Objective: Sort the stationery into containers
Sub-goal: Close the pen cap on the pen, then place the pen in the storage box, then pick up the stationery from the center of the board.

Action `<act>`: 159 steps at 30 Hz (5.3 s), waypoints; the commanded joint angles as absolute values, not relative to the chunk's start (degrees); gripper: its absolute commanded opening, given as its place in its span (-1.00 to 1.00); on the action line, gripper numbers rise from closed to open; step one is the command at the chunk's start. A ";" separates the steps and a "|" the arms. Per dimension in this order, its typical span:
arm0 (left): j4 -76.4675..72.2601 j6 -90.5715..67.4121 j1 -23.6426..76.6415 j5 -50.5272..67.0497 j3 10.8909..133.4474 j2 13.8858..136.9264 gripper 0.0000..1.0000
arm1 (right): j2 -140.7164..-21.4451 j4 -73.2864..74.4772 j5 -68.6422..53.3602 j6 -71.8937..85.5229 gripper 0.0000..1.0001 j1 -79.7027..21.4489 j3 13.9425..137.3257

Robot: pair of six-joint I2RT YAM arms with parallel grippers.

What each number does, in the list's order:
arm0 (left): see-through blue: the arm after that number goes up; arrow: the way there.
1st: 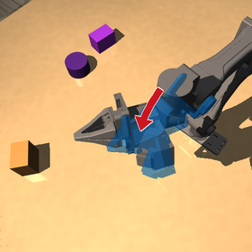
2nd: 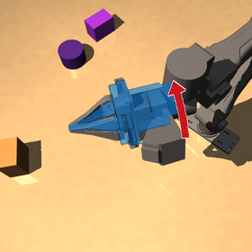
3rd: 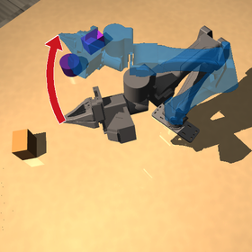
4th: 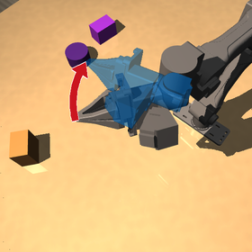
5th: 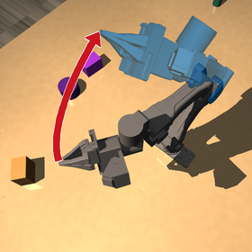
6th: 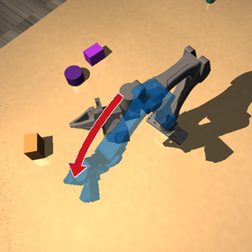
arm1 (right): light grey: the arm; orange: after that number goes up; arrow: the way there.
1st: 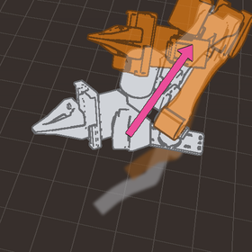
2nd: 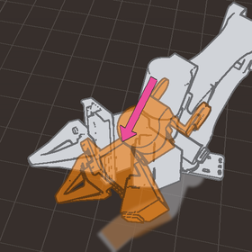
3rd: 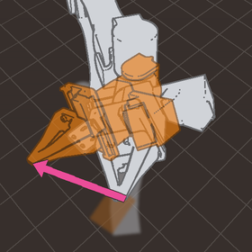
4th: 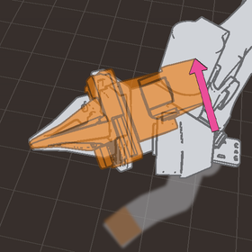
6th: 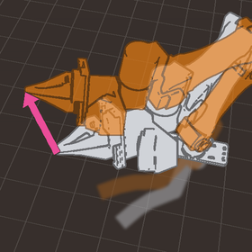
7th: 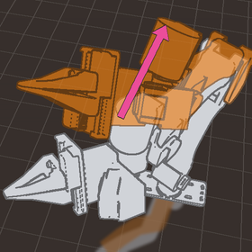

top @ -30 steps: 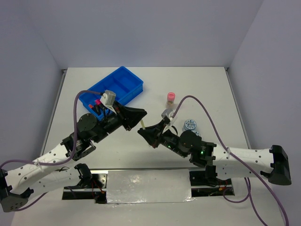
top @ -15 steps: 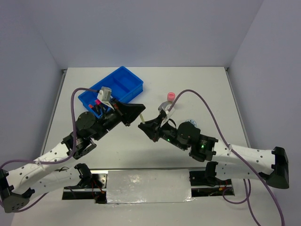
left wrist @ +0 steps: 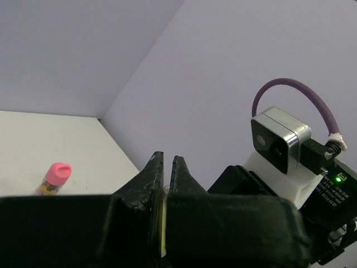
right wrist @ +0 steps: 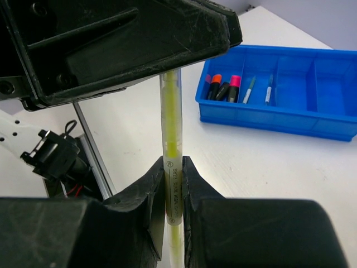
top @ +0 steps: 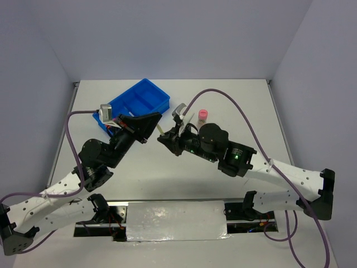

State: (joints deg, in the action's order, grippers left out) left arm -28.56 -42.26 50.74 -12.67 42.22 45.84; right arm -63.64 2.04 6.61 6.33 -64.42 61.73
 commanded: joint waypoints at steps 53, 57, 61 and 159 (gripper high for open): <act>11.52 -47.11 25.17 -18.73 57.30 59.93 -1.00 | -49.67 -3.17 21.53 17.84 0.88 -62.32 45.45; 9.50 -46.49 20.14 -20.83 59.76 66.43 -1.00 | -42.04 1.39 24.78 18.02 0.92 -61.35 42.55; 6.69 -47.72 14.69 -20.92 62.49 75.47 -1.00 | -37.98 5.79 27.24 18.28 0.94 -60.91 39.91; 9.57 -33.14 45.44 -22.87 65.93 75.95 0.99 | -77.06 4.92 10.10 13.37 0.88 -26.28 51.84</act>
